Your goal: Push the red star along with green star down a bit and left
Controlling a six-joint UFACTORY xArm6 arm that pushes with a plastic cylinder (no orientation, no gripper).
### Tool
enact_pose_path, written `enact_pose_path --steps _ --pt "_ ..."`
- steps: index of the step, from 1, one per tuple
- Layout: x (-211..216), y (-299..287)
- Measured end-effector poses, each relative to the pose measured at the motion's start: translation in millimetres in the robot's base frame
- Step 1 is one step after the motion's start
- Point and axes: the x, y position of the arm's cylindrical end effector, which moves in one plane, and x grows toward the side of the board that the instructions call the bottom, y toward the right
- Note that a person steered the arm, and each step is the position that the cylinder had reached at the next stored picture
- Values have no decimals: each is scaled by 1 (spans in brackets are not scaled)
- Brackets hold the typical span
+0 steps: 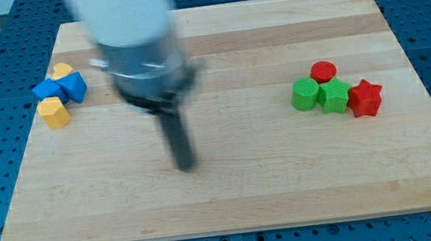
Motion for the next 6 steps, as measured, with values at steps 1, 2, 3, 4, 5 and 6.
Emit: enact_pose_path --steps 1,2,3,4,5,6 --pt "23 153" --pt "-16 274" --pt "-85 307" --pt "-91 274" --pt "-91 228" --pt "-91 199"
